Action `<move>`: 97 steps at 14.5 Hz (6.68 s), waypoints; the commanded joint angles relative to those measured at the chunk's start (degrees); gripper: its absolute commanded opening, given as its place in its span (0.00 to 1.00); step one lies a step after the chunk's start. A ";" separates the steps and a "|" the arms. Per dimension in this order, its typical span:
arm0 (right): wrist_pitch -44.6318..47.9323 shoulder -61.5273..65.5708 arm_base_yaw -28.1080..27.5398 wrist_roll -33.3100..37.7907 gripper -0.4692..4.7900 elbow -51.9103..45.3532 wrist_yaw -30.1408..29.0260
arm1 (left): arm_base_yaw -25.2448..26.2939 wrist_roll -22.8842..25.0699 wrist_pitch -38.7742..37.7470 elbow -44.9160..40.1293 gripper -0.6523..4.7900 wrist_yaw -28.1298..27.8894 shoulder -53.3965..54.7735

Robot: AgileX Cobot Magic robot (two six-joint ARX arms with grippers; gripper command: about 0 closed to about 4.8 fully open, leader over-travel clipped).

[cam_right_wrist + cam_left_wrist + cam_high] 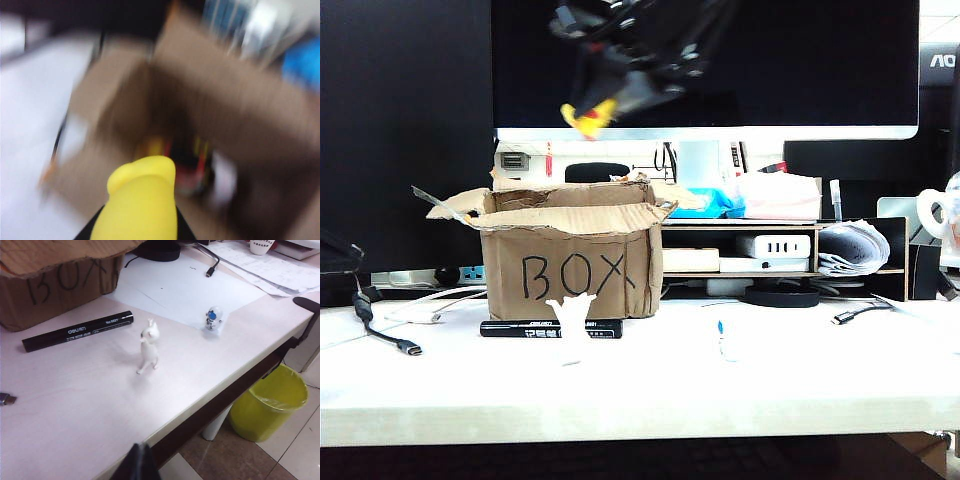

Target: Put the doll that is least similar in color compared to the others into the paper box.

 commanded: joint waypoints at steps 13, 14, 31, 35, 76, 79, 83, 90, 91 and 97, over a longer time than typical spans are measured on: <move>7.15 12.70 -2.71 1.51 0.57 9.57 4.09 | -0.04 0.09 0.68 0.07 0.11 0.09 0.00; 5.97 11.56 -2.71 1.51 0.54 9.57 4.28 | -0.04 0.09 0.68 0.04 0.11 0.09 0.02; -21.33 -49.40 0.59 9.51 0.08 -24.11 4.28 | 2.23 0.09 0.68 0.07 0.11 0.55 -0.37; -15.12 -61.57 0.57 12.44 0.08 -37.83 5.57 | 18.43 0.09 0.52 0.07 0.11 0.70 -6.23; 5.62 -96.28 -42.23 13.94 0.08 -79.12 -7.02 | 34.97 0.09 0.24 0.07 0.11 1.60 -12.70; 5.97 -96.28 -38.34 13.90 0.08 -79.73 -2.78 | 34.97 0.07 0.24 0.07 0.11 1.60 -12.70; 6.36 -96.28 -37.27 13.90 0.08 -79.73 2.73 | 34.97 0.09 0.24 0.07 0.11 1.57 -12.70; 6.75 -96.28 -37.31 13.90 0.08 -79.73 3.91 | 34.97 0.09 0.24 0.07 0.11 1.60 -12.70; 6.75 -96.28 -37.31 13.90 0.08 -79.73 3.87 | 34.97 0.07 0.24 0.07 0.11 1.57 -12.70; 6.75 -96.28 -37.33 13.90 0.08 -79.73 3.85 | 34.97 0.09 0.24 0.07 0.11 1.57 -12.70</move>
